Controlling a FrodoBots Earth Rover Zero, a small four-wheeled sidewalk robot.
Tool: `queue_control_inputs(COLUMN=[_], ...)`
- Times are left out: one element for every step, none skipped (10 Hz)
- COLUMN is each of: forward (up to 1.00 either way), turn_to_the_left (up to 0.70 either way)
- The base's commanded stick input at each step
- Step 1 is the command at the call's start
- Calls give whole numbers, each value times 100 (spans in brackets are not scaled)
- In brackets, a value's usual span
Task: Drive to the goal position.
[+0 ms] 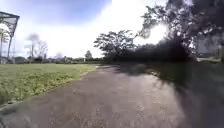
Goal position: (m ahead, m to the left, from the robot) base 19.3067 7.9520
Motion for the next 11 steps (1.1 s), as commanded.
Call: queue_control_inputs(forward=[85,85,85,85,85,85,85,85,85,85,85], turn_to_the_left=[0,0,0,0,0,0,0,0,0,-21,-27])
